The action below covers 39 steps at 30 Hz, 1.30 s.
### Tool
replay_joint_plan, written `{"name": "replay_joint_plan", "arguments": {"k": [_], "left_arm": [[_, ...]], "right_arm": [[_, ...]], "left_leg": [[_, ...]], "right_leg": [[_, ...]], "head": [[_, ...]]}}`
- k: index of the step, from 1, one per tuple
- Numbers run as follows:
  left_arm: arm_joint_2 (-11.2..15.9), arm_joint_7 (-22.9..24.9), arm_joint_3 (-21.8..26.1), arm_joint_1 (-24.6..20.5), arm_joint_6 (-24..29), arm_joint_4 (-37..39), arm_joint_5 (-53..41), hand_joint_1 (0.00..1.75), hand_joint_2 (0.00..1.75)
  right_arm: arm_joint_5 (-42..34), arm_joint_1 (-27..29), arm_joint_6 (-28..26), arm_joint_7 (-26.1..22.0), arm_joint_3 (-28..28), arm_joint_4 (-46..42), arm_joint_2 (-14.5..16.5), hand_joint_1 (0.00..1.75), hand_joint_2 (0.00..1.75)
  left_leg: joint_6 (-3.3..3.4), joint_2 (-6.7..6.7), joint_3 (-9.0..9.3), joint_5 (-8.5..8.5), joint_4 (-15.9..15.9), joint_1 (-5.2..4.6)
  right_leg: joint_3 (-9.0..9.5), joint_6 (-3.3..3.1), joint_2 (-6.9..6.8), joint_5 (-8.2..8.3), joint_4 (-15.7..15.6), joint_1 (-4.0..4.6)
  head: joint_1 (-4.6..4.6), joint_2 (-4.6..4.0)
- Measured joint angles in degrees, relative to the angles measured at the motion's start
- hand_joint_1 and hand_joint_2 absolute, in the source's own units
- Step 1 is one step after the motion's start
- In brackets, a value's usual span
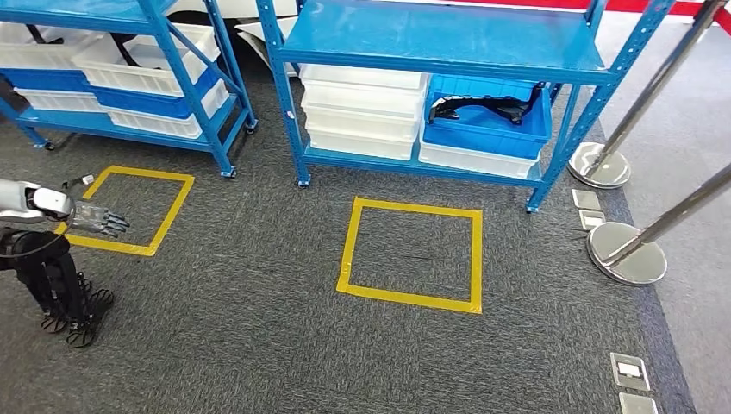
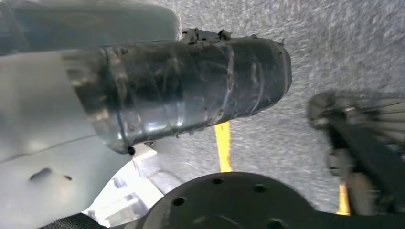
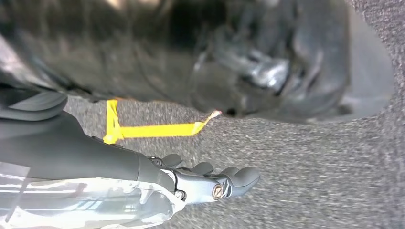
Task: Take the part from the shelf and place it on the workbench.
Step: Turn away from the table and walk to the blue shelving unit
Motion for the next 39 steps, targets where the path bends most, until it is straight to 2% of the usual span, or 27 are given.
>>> {"name": "replay_joint_plan", "arguments": {"k": [2, 3, 4, 5, 7, 8, 9, 10, 12, 13, 14, 15, 16, 17, 19, 20, 24, 25, 26, 28, 30, 34, 36, 37, 38, 39], "left_arm": [[0.28, -0.05, 0.0, 0.05, -0.01, 0.01, 0.0, 0.0, 0.0], [0.35, -0.03, 0.0, 0.01, -0.02, 0.01, 0.0, 0.0, 0.0], [0.39, -0.01, 0.0, -0.07, -0.03, 0.02, 0.01, 0.0, 0.0], [0.41, -0.01, 0.0, -0.19, -0.1, 0.02, 0.02, 0.0, 0.0], [0.42, -0.11, 0.0, -0.43, -0.37, 0.02, 0.07, 0.0, 0.0], [0.42, -0.24, 0.0, -0.49, -0.54, 0.01, 0.08, 0.0, 0.0], [0.35, -0.33, 0.0, -0.49, -0.64, 0.01, 0.09, 0.0, 0.0], [0.2, -0.4, 0.01, -0.47, -0.71, 0.0, 0.09, 0.0, 0.0], [-0.25, -0.44, 0.02, -0.34, -0.69, 0.0, 0.09, 0.0, 0.0], [-0.47, -0.43, 0.02, -0.26, -0.65, 0.01, 0.09, 0.0, 0.0], [-0.62, -0.43, 0.02, -0.21, -0.61, 0.01, 0.1, 0.0, 0.0], [-0.71, -0.42, 0.02, -0.19, -0.59, 0.02, 0.11, 0.0, 0.0], [-0.76, -0.42, 0.02, -0.2, -0.62, 0.02, 0.13, 0.0, 0.0], [-0.77, -0.42, 0.02, -0.23, -0.68, 0.01, 0.14, 0.0, 0.0], [-0.78, -0.38, 0.02, -0.28, -0.84, 0.0, 0.16, 0.0, 0.0], [-0.78, -0.35, 0.03, -0.29, -0.92, 0.01, 0.19, 0.0, 0.0], [-0.79, -0.37, 0.05, -0.34, -1.23, -0.03, 0.44, 0.0, 0.0], [-0.72, -0.37, 0.07, -0.36, -1.36, -0.04, 0.44, 0.0, 0.0], [-0.59, -0.35, 0.08, -0.36, -1.47, -0.04, 0.44, 0.0, 0.0], [-0.09, -0.2, 0.09, -0.29, -1.69, -0.04, 0.44, 0.0, 0.0], [0.27, -0.12, 0.09, -0.19, -1.75, -0.03, 0.44, 0.0, 0.0], [0.34, -0.11, 0.09, -0.13, -1.77, -0.02, 0.44, 0.0, 0.0], [0.42, -0.11, 0.09, -0.07, -1.77, -0.02, 0.44, 0.0, 0.0], [0.5, -0.11, 0.09, 0.0, -1.77, -0.02, 0.44, 0.0, 0.0], [0.59, -0.04, 0.09, 0.03, -1.77, -0.01, 0.44, 0.0, 0.0], [0.65, 0.07, 0.09, 0.07, -1.78, 0.0, 0.44, 0.0, 0.0]], "right_arm": [[0.01, 0.06, 0.06, 0.0, 0.01, 0.0, 0.04, 0.0, 0.0], [0.04, 0.02, 0.1, -0.01, 0.01, 0.0, 0.05, 0.0, 0.0], [0.1, -0.01, 0.16, -0.02, 0.02, 0.0, 0.04, 0.0, 0.0], [0.23, 0.01, 0.25, -0.03, 0.02, 0.0, 0.02, 0.0, 0.0], [0.57, 0.24, 0.45, -0.04, 0.1, 0.0, -0.03, 0.0, 0.0], [0.72, 0.39, 0.51, -0.04, 0.22, 0.0, -0.04, 0.0, 0.0], [0.81, 0.44, 0.53, -0.04, 0.38, 0.0, -0.06, 0.0, 0.0], [0.87, 0.38, 0.54, -0.04, 0.57, 0.0, -0.13, 0.0, 0.0], [0.86, 0.14, 0.54, -0.04, 0.86, 0.0, -0.25, 0.0, 0.0], [0.85, 0.09, 0.54, -0.04, 0.97, 0.0, -0.27, 0.0, 0.0], [0.85, 0.14, 0.54, -0.04, 1.07, 0.0, -0.27, 0.0, 0.0], [0.85, 0.22, 0.54, -0.04, 1.16, 0.0, -0.27, 0.0, 0.0], [0.85, 0.27, 0.54, -0.04, 1.24, 0.0, -0.3, 0.0, 0.0], [0.85, 0.26, 0.54, -0.04, 1.3, 0.0, -0.34, 0.0, 0.0], [0.86, 0.04, 0.54, -0.04, 1.35, 0.0, -0.45, 0.0, 0.0], [0.87, -0.09, 0.53, -0.03, 1.37, 0.0, -0.49, 0.0, 0.0], [0.95, -0.04, 0.52, 0.15, 1.41, -0.01, -0.55, 0.0, 0.0], [0.95, -0.02, 0.52, 0.19, 1.42, -0.01, -0.51, 0.0, 0.0], [0.96, 0.0, 0.52, 0.2, 1.42, -0.01, -0.47, 0.0, 0.0], [0.96, 0.04, 0.52, 0.21, 1.42, 0.0, -0.42, 0.0, 0.0], [0.96, 0.14, 0.52, 0.22, 1.42, 0.0, -0.39, 0.0, 0.0], [0.96, 0.19, 0.52, 0.22, 1.42, 0.0, -0.38, 0.0, 0.0], [0.96, 0.24, 0.52, 0.22, 1.42, 0.0, -0.37, 0.0, 0.0], [0.96, 0.29, 0.52, 0.25, 1.43, 0.0, -0.36, 0.0, 0.0], [0.98, 0.29, 0.52, 0.32, 1.43, -0.01, -0.33, 0.0, 0.0], [0.99, 0.23, 0.52, 0.46, 1.44, -0.01, -0.33, 0.0, 0.0]], "left_leg": [[-0.03, -1.14, 2.92, 4.61, -7.35, 0.25], [0.09, -2.02, 4.45, 6.18, -11.09, 0.41], [0.3, -2.74, 5.46, 6.98, -13.54, 0.49], [0.63, -3.19, 5.88, 7.01, -14.62, 0.48], [1.44, -2.83, 6.02, 6.9, -14.81, 0.44], [1.83, -2.52, 6.13, 6.98, -14.94, 0.51], [2.21, -2.23, 6.23, 7.11, -15.08, 0.63], [2.53, -1.9, 6.29, 7.19, -15.22, 0.71], [2.9, -1.35, 6.28, 7.14, -15.26, 0.56], [2.98, -1.1, 6.28, 7.08, -15.26, 0.48], [3.03, -0.92, 6.31, 7.02, -15.26, 0.4], [3.03, -0.81, 6.38, 6.97, -15.25, 0.31], [3.0, -0.75, 6.5, 6.91, -15.25, 0.2], [2.94, -0.71, 6.64, 6.84, -15.26, 0.1], [2.59, -0.59, 6.82, 6.62, -15.23, -0.16], [2.29, -0.52, 6.85, 6.41, -15.26, -0.22], [0.76, -0.22, 7.3, 5.14, -14.84, -0.16], [0.48, -0.18, 6.5, 4.05, -12.86, -0.15], [0.31, -0.19, 4.89, 2.56, -9.6, -0.13], [0.13, -0.19, 0.26, -0.58, -1.45, -0.11], [0.02, -0.19, -2.57, -1.53, 3.02, -0.11], [-0.01, -0.19, -3.07, -1.32, 3.6, -0.11], [-0.03, -0.19, -3.06, -0.45, 3.1, -0.1], [-0.02, -0.19, -2.64, 0.89, 1.69, -0.09], [0.21, -0.25, -0.83, 3.41, -2.93, -0.1], [0.87, -0.32, 1.12, 5.39, -7.41, -0.1]], "right_leg": [[0.1, 0.37, 1.48, -0.27, 0.37, -0.16], [-0.01, 0.67, 2.13, -0.51, 0.8, -0.14], [-0.16, 0.98, 2.61, -0.67, 1.11, -0.14], [-0.33, 1.32, 3.01, -0.79, 1.25, -0.15], [-0.43, 2.02, 3.55, -0.85, 1.16, -0.24], [-0.52, 2.34, 3.11, -1.12, 1.4, -0.23], [-1.07, 2.63, 2.07, -1.91, 2.65, -0.2], [-2.29, 2.9, 0.76, -3.3, 5.21, -0.19], [-6.37, 3.3, -1.49, -6.96, 13.3, -0.27], [-8.3, 3.39, -1.86, -8.17, 16.96, -0.33], [-9.37, 3.39, -2.02, -8.32, 18.8, -0.35], [-9.29, 3.25, -2.09, -7.36, 18.29, -0.35], [-8.02, 2.95, -2.14, -5.53, 15.49, -0.3], [-5.96, 2.48, -2.24, -3.38, 11.24, -0.2], [-2.32, 1.52, -2.68, -0.81, 3.8, 0.22], [-1.47, 1.19, -2.85, -0.59, 1.98, 0.4], [-0.18, 0.27, -2.58, -1.0, 0.22, 0.33], [0.36, 0.02, -2.52, -0.86, -0.24, 0.19], [0.78, -0.18, -2.52, -0.82, -0.48, 0.12], [1.37, -0.4, -2.49, -1.28, -0.53, 0.14], [1.79, -0.43, -2.43, -1.7, -0.5, 0.16], [1.95, -0.41, -2.4, -1.84, -0.49, 0.16], [2.24, -0.39, -2.34, -2.04, -0.49, 0.15], [2.6, -0.33, -2.26, -2.29, -0.49, 0.14], [3.21, -0.02, -2.13, -3.09, -0.39, 0.24], [4.09, 0.52, -2.0, -3.82, -0.23, 0.31]], "head": [[-0.02, 0.0], [-0.02, 0.0], [-0.01, 0.0], [-0.03, 0.0], [-0.03, 0.0], [-0.01, 0.0], [0.12, 0.0], [0.23, 0.0], [0.41, 0.0], [0.41, 0.0], [0.41, 0.0], [0.41, 0.0], [0.41, 0.0], [0.41, 0.0], [0.39, 0.0], [0.37, 0.0], [0.29, 0.0], [0.23, 0.0], [0.2, 0.0], [0.17, 0.0], [0.18, 0.0], [0.19, 0.0], [0.17, 0.0], [0.16, 0.0], [0.16, 0.0], [0.19, 0.0]]}}
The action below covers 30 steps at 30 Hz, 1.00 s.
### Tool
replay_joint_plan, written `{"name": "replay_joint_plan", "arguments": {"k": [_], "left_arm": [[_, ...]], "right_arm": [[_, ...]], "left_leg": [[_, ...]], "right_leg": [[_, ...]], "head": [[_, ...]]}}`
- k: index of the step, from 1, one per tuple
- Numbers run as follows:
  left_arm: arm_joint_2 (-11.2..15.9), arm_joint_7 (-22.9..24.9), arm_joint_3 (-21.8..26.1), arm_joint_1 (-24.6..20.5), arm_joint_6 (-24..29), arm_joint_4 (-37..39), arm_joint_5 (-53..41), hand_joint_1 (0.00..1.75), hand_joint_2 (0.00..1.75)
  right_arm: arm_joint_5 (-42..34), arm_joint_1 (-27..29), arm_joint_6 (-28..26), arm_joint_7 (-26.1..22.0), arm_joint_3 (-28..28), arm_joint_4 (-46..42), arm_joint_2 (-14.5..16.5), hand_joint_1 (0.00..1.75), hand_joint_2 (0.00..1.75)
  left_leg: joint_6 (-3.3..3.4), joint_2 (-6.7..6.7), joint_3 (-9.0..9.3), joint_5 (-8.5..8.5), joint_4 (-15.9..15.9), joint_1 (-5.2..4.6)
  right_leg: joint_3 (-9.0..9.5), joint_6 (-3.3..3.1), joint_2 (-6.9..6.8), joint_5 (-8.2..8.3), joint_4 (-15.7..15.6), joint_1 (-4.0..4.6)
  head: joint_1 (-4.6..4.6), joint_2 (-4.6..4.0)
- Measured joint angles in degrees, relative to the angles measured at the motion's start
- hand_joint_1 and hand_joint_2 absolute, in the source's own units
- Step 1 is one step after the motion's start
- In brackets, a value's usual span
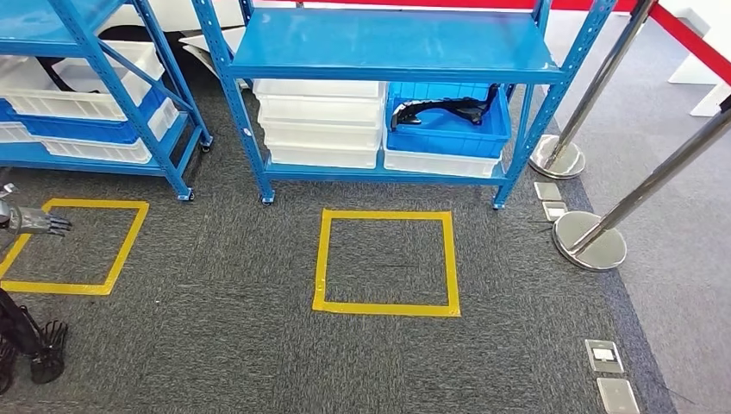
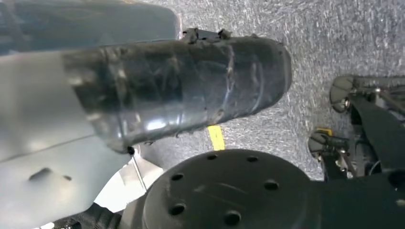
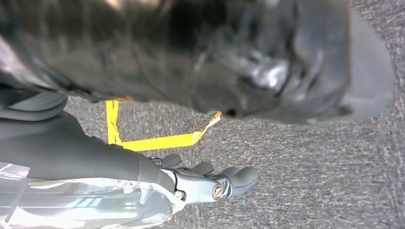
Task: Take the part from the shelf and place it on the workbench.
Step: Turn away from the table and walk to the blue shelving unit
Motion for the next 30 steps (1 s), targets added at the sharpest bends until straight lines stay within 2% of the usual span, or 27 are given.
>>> {"name": "replay_joint_plan", "arguments": {"k": [1, 2, 3, 4, 6, 7, 8, 9, 10, 11, 12, 13, 14, 15, 17, 18, 19, 21, 22, 23, 24, 25, 27, 28, 29, 30], "left_arm": [[0.05, 0.08, 0.0, 0.04, -0.02, 0.0, 0.0, 0.0, 0.0], [0.03, 0.19, 0.0, 0.03, -0.03, 0.01, 0.0, 0.0, 0.0], [-0.11, 0.23, 0.0, 0.02, -0.03, 0.0, 0.0, 0.0, 0.0], [-0.32, 0.28, 0.0, -0.03, -0.02, -0.01, 0.01, 0.0, 0.0], [-0.85, 0.4, 0.01, -0.13, 0.07, -0.01, 0.05, 0.0, 0.0], [-1.04, 0.44, 0.02, -0.13, 0.1, -0.01, 0.09, 0.0, 0.0], [-1.19, 0.45, 0.03, -0.08, 0.14, -0.01, 0.12, 0.0, 0.0], [-1.29, 0.45, 0.04, -0.01, 0.15, 0.0, 0.14, 0.0, 0.0], [-1.33, 0.45, 0.04, 0.05, 0.15, 0.0, 0.15, 0.0, 0.0], [-1.36, 0.46, 0.04, 0.09, 0.15, 0.01, 0.15, 0.0, 0.0], [-1.36, 0.5, 0.04, 0.06, 0.14, 0.01, 0.15, 0.0, 0.0], [-1.37, 0.55, 0.04, -0.04, 0.13, 0.01, 0.15, 0.0, 0.0], [-1.39, 0.57, 0.04, -0.13, 0.11, 0.01, 0.15, 0.0, 0.0], [-1.4, 0.58, 0.04, -0.19, 0.11, 0.01, 0.15, 0.0, 0.0], [-1.42, 0.52, 0.04, -0.24, 0.12, 0.0, 0.15, 0.0, 0.0], [-1.42, 0.52, 0.05, -0.3, 0.14, 0.0, 0.15, 0.0, 0.0], [-1.36, 0.55, 0.05, -0.4, 0.14, 0.0, 0.15, 0.0, 0.0], [-1.01, 0.66, 0.05, -0.52, 0.12, 0.0, 0.15, 0.0, 0.0], [-0.74, 0.69, 0.04, -0.44, 0.09, 0.01, 0.15, 0.0, 0.0], [-0.5, 0.69, 0.04, -0.31, 0.09, 0.01, 0.15, 0.0, 0.0], [-0.32, 0.69, 0.04, -0.15, 0.08, 0.02, 0.16, 0.0, 0.0], [-0.19, 0.68, 0.04, -0.03, 0.08, 0.02, 0.16, 0.0, 0.0], [-0.08, 0.73, 0.04, 0.08, 0.09, 0.03, 0.17, 0.0, 0.0], [-0.06, 0.8, 0.04, 0.09, 0.09, 0.04, 0.17, 0.0, 0.0], [-0.05, 0.85, 0.04, 0.11, 0.09, 0.06, 0.18, 0.0, 0.0], [-0.05, 0.86, 0.04, 0.14, 0.09, 0.07, 0.19, 0.0, 0.0]], "right_arm": [[0.02, -0.06, 0.0, 0.16, 0.02, -0.02, -0.02, 0.0, 0.0], [0.03, -0.17, 0.0, 0.3, 0.04, -0.03, -0.05, 0.0, 0.0], [0.04, -0.27, 0.01, 0.39, 0.07, -0.04, -0.08, 0.0, 0.0], [0.04, -0.32, 0.01, 0.42, 0.11, -0.05, -0.1, 0.0, 0.0], [0.05, -0.34, 0.01, 0.43, 0.26, -0.04, -0.1, 0.0, 0.0], [0.05, -0.23, 0.01, 0.44, 0.35, -0.03, -0.09, 0.0, 0.0], [0.05, -0.09, 0.01, 0.45, 0.48, -0.01, -0.09, 0.0, 0.0], [0.05, 0.04, 0.01, 0.45, 0.61, 0.0, -0.09, 0.0, 0.0], [0.05, 0.12, 0.0, 0.46, 0.73, 0.01, -0.11, 0.0, 0.0], [0.05, 0.16, 0.0, 0.46, 0.83, 0.01, -0.15, 0.0, 0.0], [0.05, 0.19, 0.0, 0.46, 0.89, 0.02, -0.21, 0.0, 0.0], [0.07, 0.19, 0.0, 0.46, 0.92, 0.01, -0.26, 0.0, 0.0], [0.07, 0.22, 0.0, 0.46, 0.95, 0.01, -0.31, 0.0, 0.0], [0.08, 0.26, 0.0, 0.46, 0.96, 0.01, -0.38, 0.0, 0.0], [0.08, 0.3, 0.0, 0.46, 0.98, 0.01, -0.42, 0.0, 0.0], [0.08, 0.28, 0.0, 0.46, 0.99, 0.01, -0.41, 0.0, 0.0], [0.08, 0.22, 0.0, 0.46, 1.0, 0.01, -0.36, 0.0, 0.0], [0.08, 0.1, 0.0, 0.46, 1.01, 0.01, -0.29, 0.0, 0.0], [0.08, 0.09, 0.0, 0.47, 1.01, 0.01, -0.26, 0.0, 0.0], [0.08, 0.14, 0.0, 0.48, 1.01, 0.01, -0.23, 0.0, 0.0], [0.08, 0.22, 0.0, 0.49, 1.01, 0.01, -0.2, 0.0, 0.0], [0.08, 0.29, 0.0, 0.5, 1.01, 0.01, -0.16, 0.0, 0.0], [0.08, 0.29, 0.0, 0.54, 1.04, 0.03, -0.07, 0.0, 0.0], [0.08, 0.17, 0.0, 0.55, 1.06, 0.04, -0.03, 0.0, 0.0], [0.08, 0.08, 0.0, 0.56, 1.09, 0.05, -0.01, 0.0, 0.0], [0.08, 0.01, 0.0, 0.58, 1.13, 0.07, -0.01, 0.0, 0.0]], "left_leg": [[0.74, -0.07, 2.07, 1.8, -4.38, 0.05], [1.55, -0.13, 3.88, 2.67, -7.68, 0.09], [2.21, -0.13, 4.4, 2.23, -7.78, 0.16], [2.44, -0.12, 4.85, 1.92, -7.86, 0.21], [2.69, -0.14, 5.69, 1.05, -7.89, 0.21], [2.7, -0.18, 6.25, 0.53, -7.89, 0.19], [2.67, -0.23, 6.97, -0.06, -7.89, 0.16], [2.6, -0.28, 7.82, -0.68, -7.91, 0.12], [2.5, -0.3, 8.75, -1.33, -7.94, 0.06], [2.39, -0.29, 9.43, -1.97, -8.03, 0.03], [2.2, -0.33, 9.97, -2.57, -8.07, -0.04], [1.9, -0.38, 10.27, -3.13, -8.19, -0.1], [1.56, -0.42, 10.78, -3.4, -8.21, -0.13], [1.15, -0.44, 11.37, -3.43, -8.12, -0.17], [0.52, -0.41, 12.46, -3.46, -7.34, -0.12], [0.28, -0.41, 11.92, -3.66, -5.82, -0.09], [0.1, -0.42, 10.57, -4.29, -3.27, -0.06], [-0.2, -0.39, 5.84, -6.91, 3.35, -0.03], [-0.32, -0.39, 3.54, -8.54, 5.77, -0.02], [-0.41, -0.38, 1.92, -9.54, 6.69, -0.02], [-0.5, -0.38, 1.1, -9.27, 5.98, -0.01], [-0.52, -0.37, 1.0, -7.44, 3.71, -0.01], [-0.27, -0.39, 1.62, -1.42, -2.61, -0.07], [0.09, -0.4, 1.8, 0.58, -4.83, -0.16], [0.54, -0.42, 1.85, 1.86, -6.06, -0.26], [1.08, -0.41, 1.82, 1.91, -6.38, -0.36]], "right_leg": [[0.64, 0.6, 0.12, -0.81, 0.41, 0.06], [0.72, 1.24, 0.14, -1.55, 1.56, 0.11], [-0.26, 1.72, 0.11, -1.94, 3.88, 0.02], [-2.41, 2.02, 0.04, -2.68, 7.3, -0.07], [-8.05, 2.51, -0.06, -5.13, 15.28, -0.28], [-10.43, 2.59, -0.08, -6.14, 17.73, -0.35], [-11.97, 2.55, -0.1, -6.36, 18.35, -0.39], [-12.52, 2.34, -0.12, -5.35, 16.94, -0.39], [-12.24, 1.99, -0.14, -3.09, 13.88, -0.34], [-11.52, 1.45, -0.26, 0.28, 9.9, -0.2], [-10.86, 0.96, -0.38, 2.84, 6.61, 0.02], [-10.24, 0.58, -0.44, 4.34, 4.34, 0.24], [-9.69, 0.26, -0.44, 5.11, 3.04, 0.42], [-9.26, 0.05, -0.37, 4.58, 2.69, 0.51], [-7.39, -0.45, -0.23, 4.74, 1.55, 0.37], [-6.53, -0.68, -0.23, 4.64, 1.13, 0.28], [-5.66, -0.85, -0.2, 4.52, 0.81, 0.2], [-4.69, -1.1, -0.18, 3.73, 0.64, 0.18], [-4.19, -1.16, -0.14, 3.2, 0.64, 0.19], [-3.58, -1.17, -0.05, 2.64, 0.64, 0.18], [-2.87, -1.14, 0.04, 2.07, 0.64, 0.18], [-2.06, -1.07, 0.12, 1.47, 0.65, 0.18], [-0.66, -0.75, 0.25, 0.23, 0.85, 0.25], [-0.25, -0.44, 0.34, -0.41, 0.97, 0.31], [0.13, -0.08, 0.43, -0.91, 1.13, 0.36], [0.48, 0.29, 0.53, -1.22, 1.43, 0.41]], "head": [[0.03, 0.0], [0.09, 0.0], [0.13, 0.0], [0.15, 0.0], [0.16, 0.0], [0.15, 0.0], [0.15, 0.0], [0.15, 0.0], [0.15, 0.0], [0.16, 0.0], [0.12, 0.0], [0.16, 0.0], [0.19, 0.0], [0.21, -0.01], [0.23, -0.01], [0.16, -0.01], [0.09, 0.0], [0.04, 0.0], [0.05, 0.0], [0.05, 0.0], [0.05, 0.0], [0.05, 0.0], [0.12, -0.01], [0.14, 0.0], [0.17, 0.0], [0.19, 0.0]]}}
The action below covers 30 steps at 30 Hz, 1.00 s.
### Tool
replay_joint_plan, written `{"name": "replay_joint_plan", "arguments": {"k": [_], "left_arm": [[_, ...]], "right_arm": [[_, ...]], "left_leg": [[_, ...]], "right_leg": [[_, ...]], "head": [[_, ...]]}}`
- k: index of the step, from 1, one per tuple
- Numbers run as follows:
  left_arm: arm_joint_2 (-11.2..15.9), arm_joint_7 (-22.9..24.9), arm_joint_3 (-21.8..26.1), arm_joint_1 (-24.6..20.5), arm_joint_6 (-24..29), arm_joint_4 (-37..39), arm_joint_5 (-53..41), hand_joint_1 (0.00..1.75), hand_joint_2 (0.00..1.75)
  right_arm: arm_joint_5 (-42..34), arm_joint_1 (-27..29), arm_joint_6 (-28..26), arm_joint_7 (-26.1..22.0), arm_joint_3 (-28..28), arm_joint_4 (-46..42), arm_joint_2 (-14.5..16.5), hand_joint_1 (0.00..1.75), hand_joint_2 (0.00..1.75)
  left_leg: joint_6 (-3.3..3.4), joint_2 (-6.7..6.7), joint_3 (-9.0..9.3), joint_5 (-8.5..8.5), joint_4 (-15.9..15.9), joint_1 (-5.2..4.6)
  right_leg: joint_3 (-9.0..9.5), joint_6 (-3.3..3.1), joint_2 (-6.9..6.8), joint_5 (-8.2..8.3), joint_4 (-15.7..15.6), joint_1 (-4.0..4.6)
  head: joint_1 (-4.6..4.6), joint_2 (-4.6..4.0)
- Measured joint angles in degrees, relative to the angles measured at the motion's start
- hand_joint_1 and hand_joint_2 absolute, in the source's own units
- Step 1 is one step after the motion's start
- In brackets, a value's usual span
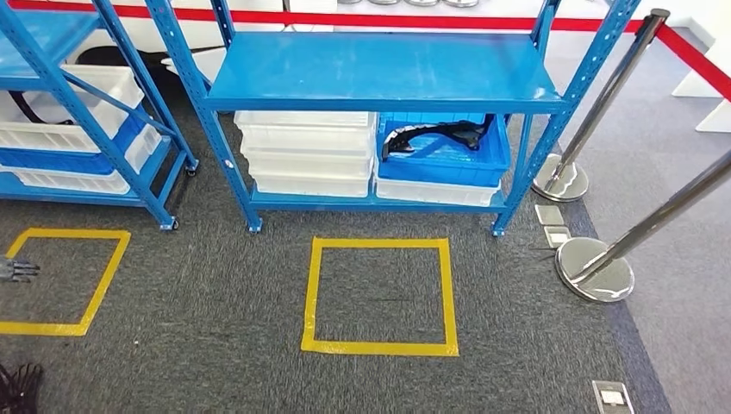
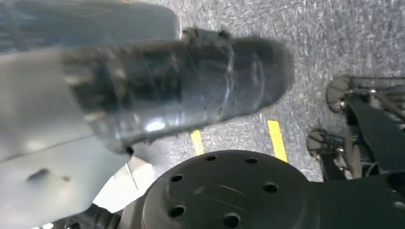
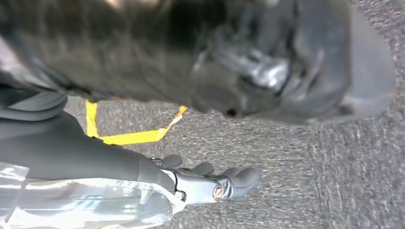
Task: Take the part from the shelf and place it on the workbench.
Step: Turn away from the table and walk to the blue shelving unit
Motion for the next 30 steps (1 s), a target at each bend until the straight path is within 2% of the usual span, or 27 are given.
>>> {"name": "replay_joint_plan", "arguments": {"k": [2, 3, 4, 7, 8, 9, 10, 12, 13, 14, 16, 18, 19, 20, 22, 23, 24, 25, 26, 27, 28, 29, 30], "left_arm": [[0.01, -0.11, 0.0, -0.01, -0.02, -0.01, 0.01, 0.0, 0.0], [-0.01, -0.16, 0.0, -0.09, -0.04, -0.01, 0.01, 0.0, 0.0], [-0.13, -0.17, 0.01, -0.2, -0.06, -0.02, 0.01, 0.0, 0.0], [-0.8, -0.13, 0.03, -0.42, -0.07, -0.02, 0.01, 0.0, 0.0], [-0.97, -0.1, 0.04, -0.4, -0.07, -0.02, 0.02, 0.0, 0.0], [-1.08, -0.07, 0.05, -0.34, -0.07, -0.02, 0.03, 0.0, 0.0], [-1.16, -0.04, 0.08, -0.28, -0.07, -0.02, 0.04, 0.0, 0.0], [-1.21, 0.0, 0.13, -0.2, -0.07, -0.01, 0.05, 0.0, 0.0], [-1.21, 0.05, 0.15, -0.25, -0.07, -0.01, 0.05, 0.0, 0.0], [-1.21, 0.1, 0.16, -0.33, -0.07, -0.01, 0.05, 0.0, 0.0], [-1.21, 0.13, 0.2, -0.42, -0.08, -0.02, 0.07, 0.0, 0.0], [-1.2, 0.03, 0.32, -0.41, -0.08, -0.02, 0.08, 0.0, 0.0], [-1.19, 0.02, 0.39, -0.44, -0.07, -0.02, 0.09, 0.0, 0.0], [-1.1, 0.0, 0.45, -0.54, -0.07, -0.02, 0.1, 0.0, 0.0], [-0.69, 0.1, 0.52, -0.63, -0.09, -0.02, 0.12, 0.0, 0.0], [-0.41, 0.14, 0.54, -0.58, -0.11, -0.02, 0.12, 0.0, 0.0], [-0.17, 0.13, 0.54, -0.46, -0.13, -0.02, 0.12, 0.0, 0.0], [0.0, 0.1, 0.55, -0.35, -0.14, -0.02, 0.12, 0.0, 0.0], [0.09, 0.07, 0.56, -0.27, -0.15, -0.02, 0.12, 0.0, 0.0], [0.15, 0.06, 0.58, -0.21, -0.15, -0.02, 0.12, 0.0, 0.0], [0.16, 0.1, 0.6, -0.22, -0.15, -0.01, 0.12, 0.0, 0.0], [0.17, 0.15, 0.61, -0.23, -0.15, -0.01, 0.12, 0.0, 0.0], [0.16, 0.19, 0.62, -0.22, -0.15, 0.0, 0.12, 0.0, 0.0]], "right_arm": [[0.0, -0.01, 0.0, 0.03, 0.08, 0.01, -0.04, 0.0, 0.0], [0.0, -0.09, 0.0, 0.03, 0.11, 0.0, -0.08, 0.0, 0.0], [0.0, -0.21, 0.0, 0.03, 0.14, 0.0, -0.11, 0.0, 0.0], [0.0, -0.45, 0.0, 0.03, 0.16, 0.0, -0.15, 0.0, 0.0], [0.0, -0.35, 0.0, 0.03, 0.17, 0.0, -0.15, 0.0, 0.0], [0.01, -0.2, 0.0, 0.03, 0.17, 0.0, -0.15, 0.0, 0.0], [0.01, -0.06, 0.0, 0.03, 0.19, 0.01, -0.16, 0.0, 0.0], [0.03, 0.09, 0.0, 0.04, 0.19, 0.01, -0.22, 0.0, 0.0], [0.04, 0.08, 0.01, 0.07, 0.2, 0.02, -0.25, 0.0, 0.0], [0.06, 0.06, 0.01, 0.11, 0.2, 0.02, -0.3, 0.0, 0.0], [0.08, 0.15, 0.02, 0.2, 0.21, 0.01, -0.36, 0.0, 0.0], [0.12, 0.22, 0.02, 0.21, 0.22, 0.01, -0.33, 0.0, 0.0], [0.15, 0.17, 0.03, 0.22, 0.24, 0.01, -0.31, 0.0, 0.0], [0.2, 0.08, 0.04, 0.22, 0.25, 0.01, -0.28, 0.0, 0.0], [0.26, -0.06, 0.06, 0.23, 0.28, 0.01, -0.27, 0.0, 0.0], [0.28, -0.08, 0.07, 0.23, 0.29, 0.01, -0.27, 0.0, 0.0], [0.28, -0.04, 0.07, 0.23, 0.3, 0.01, -0.26, 0.0, 0.0], [0.28, 0.01, 0.07, 0.23, 0.31, 0.01, -0.24, 0.0, 0.0], [0.28, 0.07, 0.07, 0.23, 0.31, 0.01, -0.22, 0.0, 0.0], [0.28, 0.1, 0.07, 0.23, 0.31, 0.01, -0.2, 0.0, 0.0], [0.28, 0.07, 0.07, 0.23, 0.32, 0.01, -0.19, 0.0, 0.0], [0.29, 0.02, 0.07, 0.23, 0.32, 0.01, -0.18, 0.0, 0.0], [0.29, -0.03, 0.07, 0.23, 0.33, 0.01, -0.18, 0.0, 0.0]], "left_leg": [[0.9, 0.03, 1.09, 0.15, -0.26, 0.17], [1.25, 0.09, 1.69, 0.01, -0.35, 0.31], [1.51, 0.11, 2.23, -0.08, -0.4, 0.45], [1.85, 0.1, 2.89, -0.8, -0.43, 0.48], [1.84, 0.04, 3.27, -1.19, -0.43, 0.48], [1.78, -0.03, 3.83, -1.66, -0.44, 0.47], [1.68, -0.1, 4.51, -2.17, -0.44, 0.46], [1.38, -0.16, 5.74, -3.21, -0.45, 0.4], [1.11, -0.23, 6.15, -3.7, -0.46, 0.33], [0.8, -0.27, 6.39, -4.14, -0.53, 0.26], [0.05, -0.36, 7.12, -4.45, -0.44, 0.16], [-0.62, -0.29, 7.67, -4.95, 0.44, 0.17], [-0.9, -0.23, 7.11, -5.7, 1.93, 0.19], [-1.1, -0.17, 5.74, -6.77, 4.52, 0.23], [-1.4, -0.1, 1.35, -9.8, 11.12, 0.27], [-1.51, -0.08, -0.59, -11.24, 13.31, 0.32], [-1.6, -0.07, -1.84, -11.95, 13.9, 0.37], [-1.66, -0.05, -2.22, -11.33, 12.65, 0.44], [-1.67, -0.05, -1.91, -9.18, 9.99, 0.52], [-1.63, -0.04, -1.31, -6.04, 6.6, 0.58], [-1.46, -0.01, -0.96, -3.98, 3.86, 0.59], [-1.18, 0.01, -0.71, -2.67, 2.08, 0.55], [-0.76, 0.0, -0.62, -2.12, 1.15, 0.52]], "right_leg": [[0.21, 0.6, 0.0, -0.55, 0.64, -0.02], [-0.36, 0.92, -0.09, -1.11, 1.96, -0.05], [-1.69, 1.27, -0.21, -2.08, 4.36, -0.15], [-8.88, 2.23, -0.45, -5.88, 15.23, -0.64], [-10.81, 2.35, -0.5, -6.5, 17.11, -0.76], [-11.89, 2.34, -0.55, -6.15, 17.02, -0.83], [-12.08, 2.17, -0.61, -4.55, 14.98, -0.85], [-11.02, 1.41, -0.8, 1.28, 7.72, -0.64], [-10.47, 1.01, -0.86, 2.81, 4.93, -0.47], [-10.05, 0.66, -0.91, 3.73, 3.17, -0.32], [-9.37, 0.0, -0.83, 3.53, 2.13, -0.22], [-7.87, -0.63, -0.8, 4.61, 1.13, -0.42], [-7.1, -0.85, -0.82, 4.68, 0.86, -0.51], [-6.52, -1.0, -0.84, 4.7, 0.67, -0.58], [-5.88, -1.29, -0.86, 4.3, 0.56, -0.57], [-5.54, -1.37, -0.82, 3.98, 0.55, -0.57], [-5.1, -1.39, -0.75, 3.59, 0.55, -0.59], [-4.6, -1.34, -0.66, 3.18, 0.55, -0.61], [-4.09, -1.23, -0.57, 2.78, 0.56, -0.63], [-3.78, -1.03, -0.51, 2.39, 0.59, -0.62], [-3.44, -0.78, -0.36, 1.96, 0.77, -0.56], [-3.24, -0.4, -0.26, 1.51, 0.9, -0.49], [-2.9, 0.05, -0.15, 1.25, 1.19, -0.43]], "head": [[0.01, 0.0], [0.07, 0.0], [0.15, 0.0], [0.25, 0.0], [0.26, 0.0], [0.27, 0.0], [0.28, 0.0], [0.29, 0.0], [0.33, 0.0], [0.34, 0.0], [0.4, 0.0], [0.34, 0.0], [0.28, 0.01], [0.19, 0.01], [0.14, 0.01], [0.13, 0.0], [0.13, 0.0], [0.11, 0.01], [0.09, 0.0], [0.08, 0.0], [0.08, 0.0], [0.1, 0.0], [0.11, 0.0]]}}
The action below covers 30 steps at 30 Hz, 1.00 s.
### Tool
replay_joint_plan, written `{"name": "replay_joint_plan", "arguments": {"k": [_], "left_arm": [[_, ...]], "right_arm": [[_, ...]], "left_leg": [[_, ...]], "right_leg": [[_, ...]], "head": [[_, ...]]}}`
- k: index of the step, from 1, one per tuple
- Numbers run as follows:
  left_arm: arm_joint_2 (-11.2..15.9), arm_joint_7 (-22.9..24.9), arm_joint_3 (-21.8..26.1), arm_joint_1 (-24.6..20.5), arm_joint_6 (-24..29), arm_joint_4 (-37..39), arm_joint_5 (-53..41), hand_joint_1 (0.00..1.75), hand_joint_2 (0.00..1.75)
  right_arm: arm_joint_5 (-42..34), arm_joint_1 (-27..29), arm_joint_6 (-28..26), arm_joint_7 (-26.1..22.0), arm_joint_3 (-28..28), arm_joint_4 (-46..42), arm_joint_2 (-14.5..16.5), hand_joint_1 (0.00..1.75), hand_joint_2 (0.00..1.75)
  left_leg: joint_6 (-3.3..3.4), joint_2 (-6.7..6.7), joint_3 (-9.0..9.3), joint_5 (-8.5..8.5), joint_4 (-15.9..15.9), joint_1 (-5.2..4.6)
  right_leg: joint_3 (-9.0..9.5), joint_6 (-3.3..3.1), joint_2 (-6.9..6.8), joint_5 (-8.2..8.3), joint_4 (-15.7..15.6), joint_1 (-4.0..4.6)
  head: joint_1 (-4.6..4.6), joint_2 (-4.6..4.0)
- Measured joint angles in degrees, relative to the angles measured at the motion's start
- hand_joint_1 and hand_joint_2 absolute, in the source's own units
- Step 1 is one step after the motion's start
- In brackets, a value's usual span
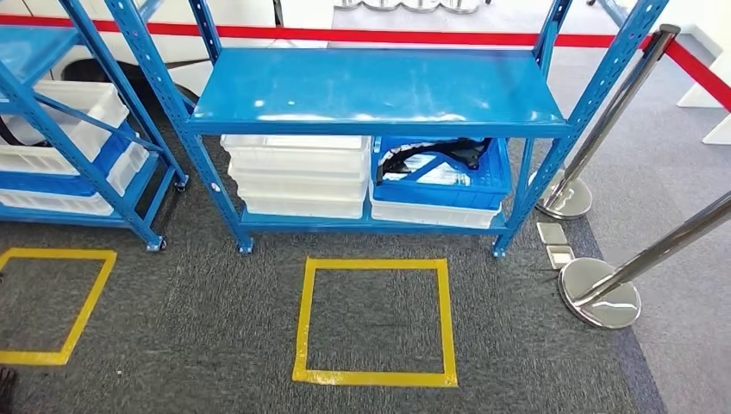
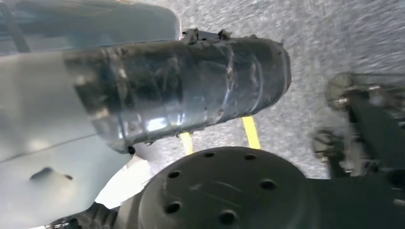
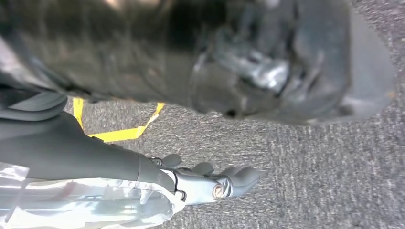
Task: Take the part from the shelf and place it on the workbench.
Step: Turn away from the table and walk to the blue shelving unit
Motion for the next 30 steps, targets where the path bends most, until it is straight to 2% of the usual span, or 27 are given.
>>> {"name": "replay_joint_plan", "arguments": {"k": [1, 3, 4, 5, 7, 8, 9, 10, 11, 13, 15, 17, 18, 19, 20, 21, 23, 24, 25, 26, 27, 28, 30], "left_arm": [[-0.01, -0.02, 0.01, 0.04, 0.0, 0.0, 0.0, 0.0, 0.0], [-0.01, -0.08, 0.01, 0.11, 0.0, 0.0, 0.0, 0.0, 0.0], [-0.06, -0.1, 0.01, 0.03, 0.01, 0.0, 0.0, 0.0, 0.0], [-0.21, -0.07, 0.01, -0.11, 0.02, 0.0, 0.0, 0.0, 0.0], [-0.74, -0.03, 0.03, -0.35, 0.05, 0.0, 0.01, 0.0, 0.0], [-1.03, -0.01, 0.04, -0.38, 0.08, 0.0, 0.02, 0.0, 0.0], [-1.24, 0.01, 0.06, -0.34, 0.11, 0.0, 0.04, 0.0, 0.0], [-1.39, 0.01, 0.08, -0.28, 0.15, 0.0, 0.07, 0.0, 0.0], [-1.49, 0.01, 0.09, -0.2, 0.18, 0.0, 0.13, 0.0, 0.0], [-1.56, 0.05, 0.1, -0.08, 0.2, 0.01, 0.26, 0.0, 0.0], [-1.59, 0.17, 0.1, -0.23, 0.19, 0.01, 0.31, 0.0, 0.0], [-1.63, 0.21, 0.1, -0.37, 0.19, 0.0, 0.31, 0.0, 0.0], [-1.64, 0.17, 0.1, -0.35, 0.21, 0.0, 0.32, 0.0, 0.0], [-1.64, 0.17, 0.11, -0.31, 0.22, 0.0, 0.32, 0.0, 0.0], [-1.63, 0.19, 0.12, -0.32, 0.23, 0.0, 0.34, 0.0, 0.0], [-1.54, 0.21, 0.13, -0.38, 0.23, 0.0, 0.35, 0.0, 0.0], [-1.21, 0.3, 0.13, -0.46, 0.22, 0.0, 0.37, 0.0, 0.0], [-0.99, 0.33, 0.13, -0.4, 0.21, 0.0, 0.37, 0.0, 0.0], [-0.82, 0.33, 0.13, -0.28, 0.21, 0.0, 0.37, 0.0, 0.0], [-0.68, 0.33, 0.13, -0.15, 0.2, 0.0, 0.37, 0.0, 0.0], [-0.59, 0.31, 0.13, -0.05, 0.21, 0.0, 0.37, 0.0, 0.0], [-0.54, 0.31, 0.13, 0.0, 0.21, 0.0, 0.37, 0.0, 0.0], [-0.51, 0.38, 0.13, -0.09, 0.21, -0.01, 0.37, 0.0, 0.0]], "right_arm": [[0.01, -0.02, 0.0, 0.0, 0.02, 0.0, 0.01, 0.0, 0.0], [0.01, -0.01, 0.0, 0.0, 0.05, 0.0, -0.03, 0.0, 0.0], [0.01, -0.05, 0.0, 0.0, 0.07, 0.0, -0.06, 0.0, 0.0], [0.01, -0.15, 0.0, 0.0, 0.08, 0.0, -0.12, 0.0, 0.0], [0.01, -0.36, 0.0, 0.0, 0.11, 0.0, -0.13, 0.0, 0.0], [0.01, -0.35, 0.0, 0.0, 0.14, 0.0, -0.11, 0.0, 0.0], [0.02, -0.23, 0.0, 0.0, 0.17, 0.0, -0.08, 0.0, 0.0], [0.02, -0.09, 0.0, 0.0, 0.21, 0.0, -0.07, 0.0, 0.0], [0.02, 0.01, 0.0, 0.0, 0.24, 0.0, -0.08, 0.0, 0.0], [0.02, 0.06, 0.0, 0.0, 0.27, 0.01, -0.19, 0.0, 0.0], [0.05, -0.02, 0.0, 0.01, 0.31, 0.01, -0.32, 0.0, 0.0], [0.07, 0.09, 0.0, 0.11, 0.35, 0.01, -0.48, 0.0, 0.0], [0.06, 0.25, 0.0, 0.19, 0.35, 0.02, -0.51, 0.0, 0.0], [0.05, 0.32, 0.0, 0.25, 0.36, 0.02, -0.5, 0.0, 0.0], [0.04, 0.27, 0.0, 0.28, 0.36, 0.02, -0.43, 0.0, 0.0], [0.04, 0.17, 0.0, 0.3, 0.37, 0.01, -0.38, 0.0, 0.0], [0.03, -0.03, 0.0, 0.3, 0.39, 0.0, -0.37, 0.0, 0.0], [0.0, -0.02, 0.0, 0.3, 0.39, 0.01, -0.36, 0.0, 0.0], [-0.05, 0.05, 0.0, 0.31, 0.4, 0.01, -0.33, 0.0, 0.0], [-0.1, 0.13, 0.0, 0.31, 0.41, 0.02, -0.3, 0.0, 0.0], [-0.14, 0.18, 0.0, 0.31, 0.42, 0.02, -0.23, 0.0, 0.0], [-0.15, 0.18, 0.0, 0.3, 0.44, 0.02, -0.18, 0.0, 0.0], [-0.14, 0.02, 0.0, 0.3, 0.45, 0.01, -0.11, 0.0, 0.0]], "left_leg": [[0.52, -0.01, 0.15, -0.05, -0.18, -0.01], [1.51, 0.06, 1.16, 1.24, -0.71, 0.2], [1.89, 0.16, 1.64, 1.56, -0.84, 0.3], [2.16, 0.25, 1.93, 1.56, -0.89, 0.38], [2.42, 0.28, 2.15, 1.4, -0.97, 0.36], [2.46, 0.27, 2.22, 1.23, -0.98, 0.33], [2.45, 0.25, 2.39, 1.01, -0.98, 0.29], [2.42, 0.23, 2.68, 0.72, -0.98, 0.26], [2.37, 0.2, 3.1, 0.41, -0.99, 0.2], [2.18, 0.21, 3.91, -0.23, -1.13, 0.18], [1.65, 0.08, 4.51, -0.62, -1.44, 0.12], [0.85, -0.04, 5.38, -0.32, -1.64, -0.07], [0.53, -0.02, 5.73, -0.33, -1.53, -0.13], [0.22, -0.01, 5.84, -0.55, -0.83, -0.16], [0.02, 0.0, 5.19, -1.4, 0.65, -0.16], [-0.17, 0.01, 3.76, -2.68, 3.3, -0.13], [-0.34, 0.03, -0.54, -5.43, 10.03, -0.11], [-0.35, 0.04, -2.29, -5.88, 12.21, -0.12], [-0.32, 0.04, -3.13, -5.2, 12.55, -0.12], [-0.27, 0.04, -2.9, -3.29, 10.78, -0.12], [-0.18, 0.04, -1.84, -0.54, 7.34, -0.12], [-0.06, 0.04, -0.59, 1.53, 3.77, -0.15], [0.38, 0.12, 1.05, 2.54, -1.02, -0.23]], "right_leg": [[0.28, 0.43, 0.11, -0.02, 0.55, 0.07], [0.56, 1.11, 0.11, -0.28, 1.93, 0.12], [0.11, 1.39, 0.01, -1.04, 3.2, 0.12], [-0.81, 1.64, -0.11, -2.56, 5.28, 0.07], [-4.41, 2.1, -0.32, -6.26, 11.67, -0.11], [-6.34, 2.25, -0.35, -7.58, 14.68, -0.2], [-7.6, 2.32, -0.38, -7.87, 16.14, -0.26], [-8.02, 2.31, -0.4, -7.01, 15.75, -0.3], [-7.59, 2.12, -0.43, -5.05, 13.5, -0.3], [-5.73, 0.96, -0.67, 0.15, 6.5, 0.05], [-4.62, -0.36, -0.99, 2.13, 1.6, 0.61], [-3.9, -0.91, -1.0, 1.98, -0.42, 0.76], [-3.04, -1.01, -0.92, 2.51, -1.22, 0.6], [-2.22, -1.12, -0.92, 2.63, -1.99, 0.42], [-1.3, -1.2, -0.89, 2.7, -2.51, 0.27], [-0.78, -1.3, -0.89, 2.63, -2.86, 0.18], [-0.17, -1.45, -0.87, 2.2, -3.02, 0.19], [0.16, -1.48, -0.85, 1.86, -3.01, 0.2], [0.59, -1.45, -0.84, 1.5, -2.98, 0.2], [1.1, -1.39, -0.81, 1.1, -2.95, 0.2], [1.63, -1.27, -0.79, 0.68, -2.92, 0.19], [2.08, -1.08, -0.77, 0.25, -2.84, 0.22], [2.48, -0.44, -0.76, -0.57, -2.59, 0.35]], "head": [[-0.02, 0.0], [-0.02, 0.0], [0.03, 0.0], [0.09, 0.0], [0.14, 0.0], [0.13, 0.0], [0.12, 0.0], [0.12, 0.0], [0.13, 0.0], [0.15, 0.0], [0.29, 0.0], [0.45, 0.0], [0.47, 0.0], [0.42, 0.0], [0.35, 0.0], [0.26, 0.0], [0.15, 0.0], [0.15, 0.0], [0.15, 0.0], [0.15, 0.0], [0.13, 0.0], [0.13, 0.0], [0.12, 0.0]]}}
